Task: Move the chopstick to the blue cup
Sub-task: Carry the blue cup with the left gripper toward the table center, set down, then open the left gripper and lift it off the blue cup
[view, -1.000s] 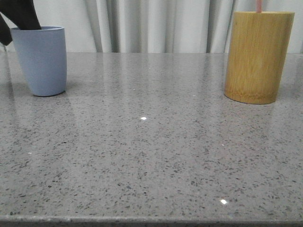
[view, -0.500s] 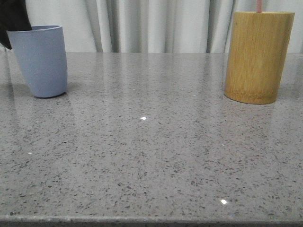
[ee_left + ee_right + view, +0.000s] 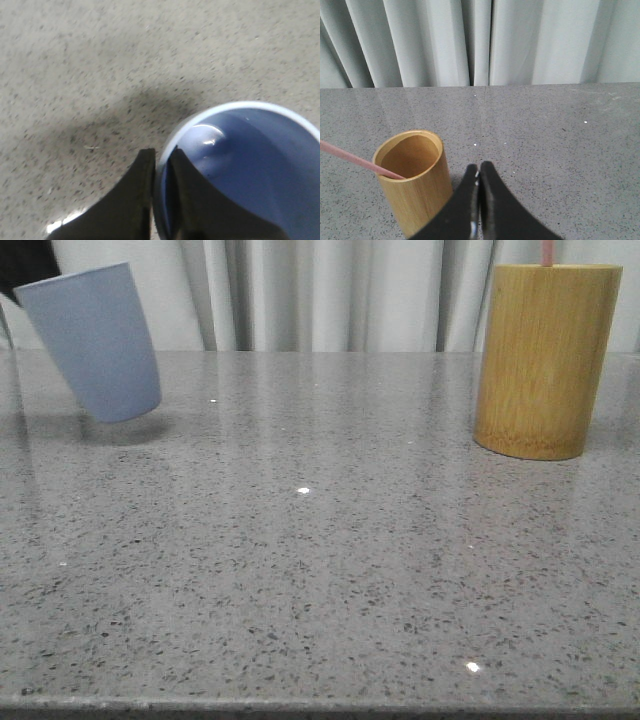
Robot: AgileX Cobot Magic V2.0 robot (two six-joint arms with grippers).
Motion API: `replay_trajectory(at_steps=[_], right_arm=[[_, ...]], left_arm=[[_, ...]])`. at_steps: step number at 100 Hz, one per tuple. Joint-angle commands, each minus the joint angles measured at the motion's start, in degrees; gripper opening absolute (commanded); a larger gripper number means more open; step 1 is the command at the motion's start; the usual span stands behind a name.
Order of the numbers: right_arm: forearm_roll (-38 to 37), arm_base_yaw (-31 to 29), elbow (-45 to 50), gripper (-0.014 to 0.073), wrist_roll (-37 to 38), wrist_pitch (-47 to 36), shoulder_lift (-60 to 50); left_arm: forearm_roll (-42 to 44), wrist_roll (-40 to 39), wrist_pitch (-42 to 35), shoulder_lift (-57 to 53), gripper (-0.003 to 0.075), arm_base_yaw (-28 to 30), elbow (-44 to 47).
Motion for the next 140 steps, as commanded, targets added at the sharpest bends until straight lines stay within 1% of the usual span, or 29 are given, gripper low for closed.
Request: replay_trajectory(at_steps=[1,25,39,57,82,87,92,104,111,121,134,140], right_arm=[[0.02,-0.30,-2.04,-0.0060,-0.19,-4.71,0.51],[0.02,-0.30,-2.04,-0.0060,-0.19,-4.71,0.51],[0.02,-0.30,-2.04,-0.0060,-0.19,-4.71,0.51],[0.02,-0.30,-2.04,-0.0060,-0.19,-4.71,0.51],[0.02,-0.30,-2.04,-0.0060,-0.19,-4.71,0.51],[0.02,-0.30,-2.04,-0.0060,-0.19,-4.71,0.51],[0.02,-0.30,-2.04,-0.0060,-0.19,-4.71,0.51],[0.02,-0.30,-2.04,-0.0060,-0.19,-4.71,0.51],[0.02,-0.30,-2.04,-0.0060,-0.19,-4.71,0.51],[0.02,-0.30,-2.04,-0.0060,-0.19,-4.71,0.51],[-0.02,-0.30,-2.04,-0.0055,-0.31,-4.71,0.51],[-0.02,-0.30,-2.04,-0.0022,-0.85,-4.71,0.51]], left_arm=[[-1.76,-0.56,-0.19,-0.88,-0.0019,-2.80,-4.90],[-0.43,-2.03,5.52,6.67,-0.0019,-11.02,-16.23],[-0.06,-2.28,8.29,10.79,-0.0019,-14.14,-21.99],[0.60,-2.28,11.38,14.13,-0.0019,-15.68,-26.00],[0.60,-1.54,11.92,14.60,-0.0008,-15.78,-26.10],[0.60,-1.55,11.92,14.60,0.0024,-15.78,-26.10],[0.60,-1.55,11.92,14.60,0.0076,-15.78,-26.10],[0.60,-1.55,11.92,14.60,0.0249,-15.78,-26.10],[0.60,-1.55,11.92,14.60,0.0319,-15.78,-26.10],[0.60,-1.55,11.92,14.49,0.0367,-15.78,-26.18],[0.49,-1.55,11.92,13.93,0.0374,-15.78,-28.01],[0.49,-1.55,11.58,13.37,0.0374,-15.78,-29.45]])
